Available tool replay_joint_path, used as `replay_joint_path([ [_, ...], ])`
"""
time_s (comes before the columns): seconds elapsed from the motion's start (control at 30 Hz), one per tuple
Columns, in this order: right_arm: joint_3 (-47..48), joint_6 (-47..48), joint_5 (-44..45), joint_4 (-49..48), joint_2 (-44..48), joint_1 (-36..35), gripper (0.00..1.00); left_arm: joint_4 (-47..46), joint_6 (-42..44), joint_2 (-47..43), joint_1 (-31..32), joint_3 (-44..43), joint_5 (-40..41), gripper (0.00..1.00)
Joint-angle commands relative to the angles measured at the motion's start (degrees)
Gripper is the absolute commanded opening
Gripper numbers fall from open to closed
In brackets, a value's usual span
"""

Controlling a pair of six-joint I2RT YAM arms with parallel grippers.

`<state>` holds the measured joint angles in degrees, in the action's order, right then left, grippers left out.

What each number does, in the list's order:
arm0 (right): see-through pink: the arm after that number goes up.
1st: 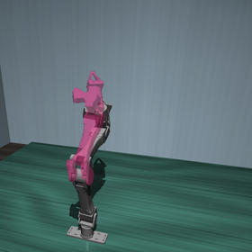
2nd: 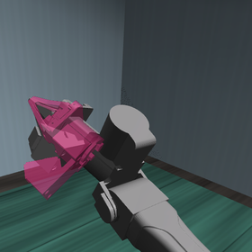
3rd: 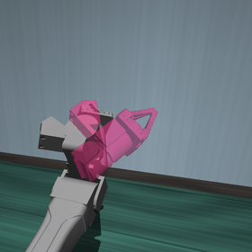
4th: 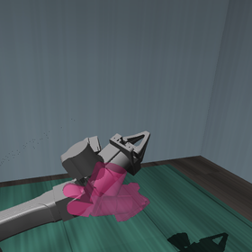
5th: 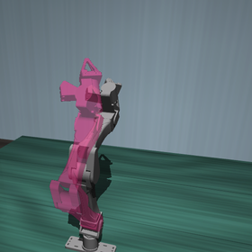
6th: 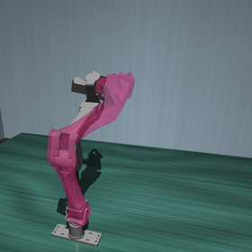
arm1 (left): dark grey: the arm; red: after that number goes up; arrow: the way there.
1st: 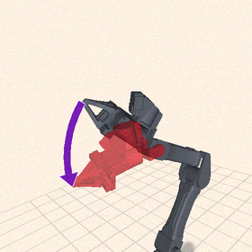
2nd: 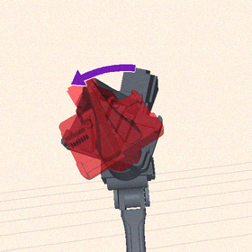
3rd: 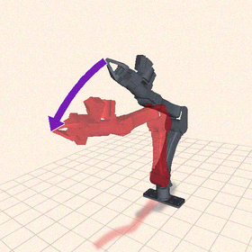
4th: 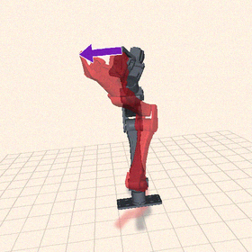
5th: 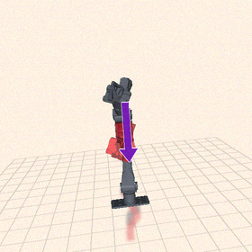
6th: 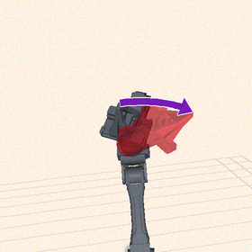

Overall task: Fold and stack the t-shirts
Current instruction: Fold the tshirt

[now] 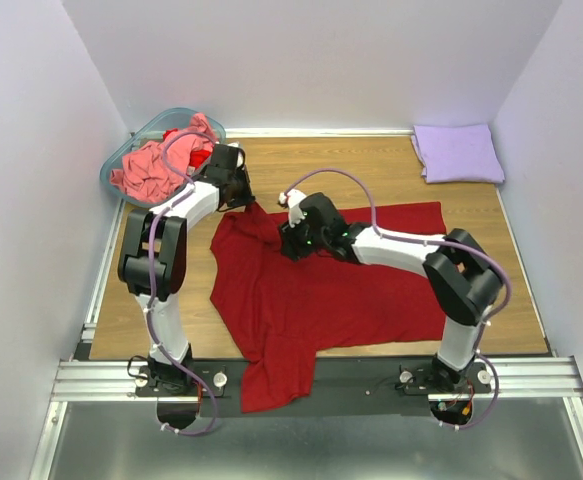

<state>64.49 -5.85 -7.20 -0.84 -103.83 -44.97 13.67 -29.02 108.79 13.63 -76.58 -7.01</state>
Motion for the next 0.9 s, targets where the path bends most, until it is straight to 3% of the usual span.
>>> replay_joint_path([
  [0.0,3.8,2.5,-2.73,-3.2,-4.18,-1.35,0.5,2.94,2.73,2.56,0.17,-5.06,2.25,0.0],
  [0.67,12.59,5.32,0.6,-3.29,-17.63,-1.88,0.49,2.76,3.18,5.03,0.78,-5.69,2.35,0.0],
  [0.87,11.98,5.32,2.11,-3.38,-18.95,-1.88,0.35,2.68,3.35,4.85,1.22,-5.43,2.61,0.0],
])
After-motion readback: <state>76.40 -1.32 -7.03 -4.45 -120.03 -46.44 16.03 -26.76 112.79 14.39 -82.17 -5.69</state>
